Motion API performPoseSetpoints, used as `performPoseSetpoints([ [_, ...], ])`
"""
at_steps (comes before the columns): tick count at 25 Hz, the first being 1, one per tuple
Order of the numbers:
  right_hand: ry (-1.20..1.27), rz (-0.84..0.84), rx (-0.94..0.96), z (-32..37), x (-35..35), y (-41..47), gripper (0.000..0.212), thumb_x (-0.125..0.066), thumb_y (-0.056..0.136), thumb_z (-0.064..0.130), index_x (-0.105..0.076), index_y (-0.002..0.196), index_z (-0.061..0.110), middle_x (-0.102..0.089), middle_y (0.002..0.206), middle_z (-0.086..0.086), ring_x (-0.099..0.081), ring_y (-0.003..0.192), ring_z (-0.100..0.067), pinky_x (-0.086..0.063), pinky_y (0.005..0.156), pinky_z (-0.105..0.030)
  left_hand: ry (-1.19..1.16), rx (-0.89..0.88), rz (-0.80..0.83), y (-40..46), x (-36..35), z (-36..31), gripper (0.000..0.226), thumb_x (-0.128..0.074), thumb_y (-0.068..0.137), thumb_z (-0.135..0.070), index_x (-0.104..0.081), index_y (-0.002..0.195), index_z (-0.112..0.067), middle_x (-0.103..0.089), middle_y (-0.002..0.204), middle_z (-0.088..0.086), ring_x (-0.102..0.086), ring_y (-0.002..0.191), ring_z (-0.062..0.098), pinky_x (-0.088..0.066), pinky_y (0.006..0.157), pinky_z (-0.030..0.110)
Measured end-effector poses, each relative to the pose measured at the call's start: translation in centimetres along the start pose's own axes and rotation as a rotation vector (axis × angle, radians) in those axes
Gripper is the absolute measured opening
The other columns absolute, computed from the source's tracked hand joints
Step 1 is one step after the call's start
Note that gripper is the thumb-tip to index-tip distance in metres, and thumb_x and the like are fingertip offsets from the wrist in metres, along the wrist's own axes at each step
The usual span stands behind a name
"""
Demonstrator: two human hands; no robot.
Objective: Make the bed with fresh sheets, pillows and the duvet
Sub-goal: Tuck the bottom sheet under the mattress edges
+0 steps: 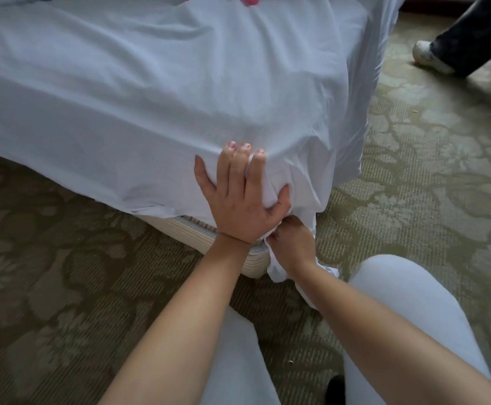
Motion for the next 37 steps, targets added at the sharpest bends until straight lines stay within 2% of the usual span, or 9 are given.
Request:
performPoseSetpoints([
  [3,0.000,0.013,-0.042,-0.5,0.2,0.2,0.014,-0.065,0.081,0.013,-0.070,0.079,0.000,-0.067,0.082,-0.016,-0.060,0.086,-0.028,-0.033,0.063,-0.026,-0.021,0.020,-0.012,0.2,-0.1,0.1,0.053,-0.062,0.076,-0.049,-0.051,0.111,-0.011,-0.067,0.107,0.014,-0.050,0.117,0.028,-0.027,0.104,0.062],
  [8,-0.018,-0.076,0.024,-0.1,0.0,-0.2,0.017,-0.076,0.069,0.006,-0.064,0.058,0.004,-0.061,0.058,-0.011,-0.060,0.063,-0.030,-0.029,0.052,-0.022,-0.026,0.046,-0.012,0.0,0.1,0.0,0.054,-0.065,0.076,-0.051,-0.050,0.112,-0.012,-0.067,0.108,0.013,-0.049,0.118,0.026,-0.027,0.105,0.061],
  [12,0.006,-0.072,0.071,-0.6,0.0,-0.1,0.016,-0.074,0.072,0.011,-0.065,0.060,0.008,-0.064,0.061,-0.006,-0.062,0.071,-0.026,-0.030,0.053,-0.022,-0.028,0.121,-0.028,-0.1,0.1,-0.4,0.053,-0.065,0.074,-0.049,-0.050,0.110,-0.013,-0.066,0.107,0.014,-0.049,0.118,0.027,-0.026,0.106,0.061],
  [15,0.035,-0.098,0.153,-0.8,-0.1,0.1,0.022,-0.076,0.067,0.010,-0.060,0.052,0.013,-0.061,0.055,-0.001,-0.061,0.065,-0.024,-0.034,0.047,-0.021,-0.019,0.140,-0.042,-0.2,0.0,-0.7,0.055,-0.066,0.074,-0.051,-0.050,0.109,-0.012,-0.065,0.108,0.014,-0.047,0.119,0.028,-0.026,0.106,0.060],
  [20,0.163,-0.062,0.290,-1.6,0.1,0.2,0.026,-0.054,0.074,0.025,-0.059,0.051,0.015,-0.061,0.055,0.001,-0.061,0.068,-0.024,-0.043,0.048,-0.026,0.043,0.219,-0.013,0.0,0.2,-1.6,0.063,-0.069,0.075,-0.053,-0.044,0.116,-0.013,-0.062,0.114,0.016,-0.044,0.123,0.029,-0.027,0.107,0.060],
  [24,0.192,-0.044,0.404,-2.1,0.5,0.5,0.028,-0.055,0.078,0.028,-0.062,0.054,0.015,-0.062,0.057,0.001,-0.061,0.072,-0.023,-0.041,0.051,-0.024,0.148,0.199,0.024,0.4,0.6,-2.1,0.066,-0.067,0.076,-0.054,-0.044,0.119,-0.010,-0.061,0.115,0.019,-0.046,0.122,0.033,-0.037,0.098,0.060],
  [29,0.127,0.233,0.544,-4.0,1.0,1.2,0.028,-0.046,0.095,0.021,-0.068,0.081,0.011,-0.068,0.083,-0.004,-0.060,0.086,-0.022,-0.045,0.067,-0.034,0.273,0.291,0.161,0.8,0.8,-3.8,0.068,-0.063,0.076,-0.054,-0.038,0.125,-0.014,-0.054,0.123,0.020,-0.039,0.127,0.039,-0.036,0.099,0.059],
  [33,0.111,0.213,0.659,-5.0,2.6,1.5,0.022,-0.047,0.095,0.017,-0.066,0.106,0.012,-0.067,0.110,-0.002,-0.058,0.104,-0.020,-0.049,0.082,-0.033,0.316,0.272,0.258,0.8,1.0,-3.9,0.073,-0.062,0.077,-0.056,-0.033,0.130,-0.015,-0.049,0.130,0.020,-0.031,0.132,0.038,-0.034,0.104,0.056],
  [37,0.006,0.297,0.752,-6.1,2.3,1.1,0.039,-0.046,0.093,0.015,-0.050,0.131,0.014,-0.051,0.136,0.000,-0.045,0.126,-0.019,-0.038,0.100,-0.031,0.309,0.281,0.274,1.1,1.4,-4.2,0.072,-0.064,0.076,-0.053,-0.032,0.128,-0.015,-0.048,0.133,0.019,-0.030,0.133,0.038,-0.032,0.107,0.053],
])
Point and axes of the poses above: each hand's wrist, its own y-axis towards the middle knuckle, its own x-axis out of the back of the hand, z = x × y, the point moved 4 cm from there along y, towards the middle knuckle
